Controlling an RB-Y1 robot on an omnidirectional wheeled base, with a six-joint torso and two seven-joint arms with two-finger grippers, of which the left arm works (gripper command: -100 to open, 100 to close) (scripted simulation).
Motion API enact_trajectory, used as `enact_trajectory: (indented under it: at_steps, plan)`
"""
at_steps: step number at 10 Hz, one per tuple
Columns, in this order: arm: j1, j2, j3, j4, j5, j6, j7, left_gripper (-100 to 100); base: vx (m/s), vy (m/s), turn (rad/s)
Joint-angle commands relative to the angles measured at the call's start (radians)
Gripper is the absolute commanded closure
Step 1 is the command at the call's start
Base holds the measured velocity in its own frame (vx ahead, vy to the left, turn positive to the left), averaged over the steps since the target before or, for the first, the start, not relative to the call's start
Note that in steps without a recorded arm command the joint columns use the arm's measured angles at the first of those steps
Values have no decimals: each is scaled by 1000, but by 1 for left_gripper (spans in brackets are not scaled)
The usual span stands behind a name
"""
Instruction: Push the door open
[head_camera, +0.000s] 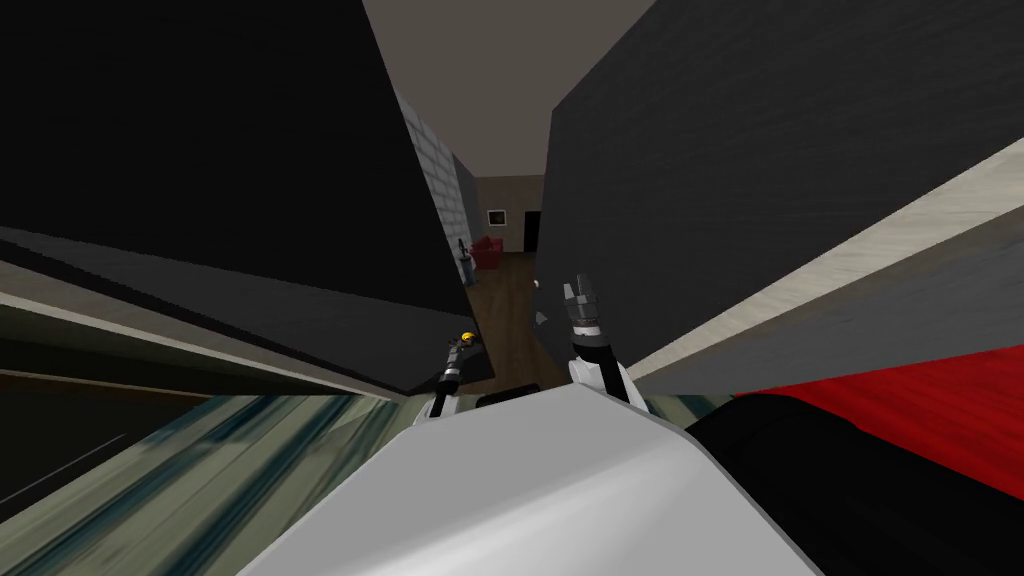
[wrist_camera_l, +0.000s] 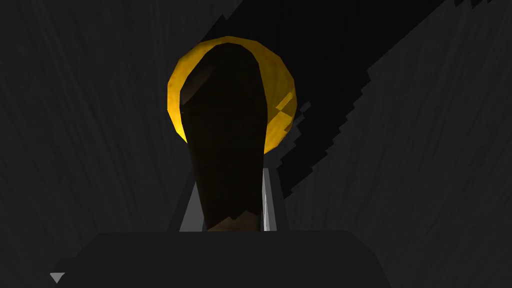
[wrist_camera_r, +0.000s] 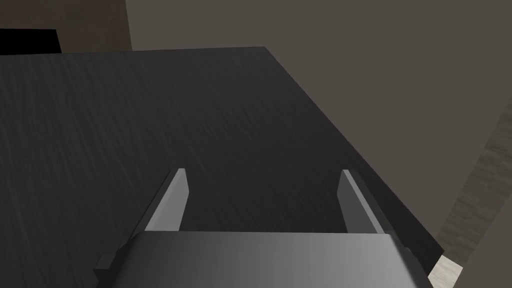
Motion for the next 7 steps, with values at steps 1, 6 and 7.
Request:
enact_trajectory:
  at_steps: [1,6,7]
  plan:
    - [1,6,27,-19,12,10,-17,100,157,-43,76]
    - [-16,-15,81,-3,40,15,-71,100,189,-67,100]
    - [-20,-22,93,0,46,17,-83,100,163,-49,62]
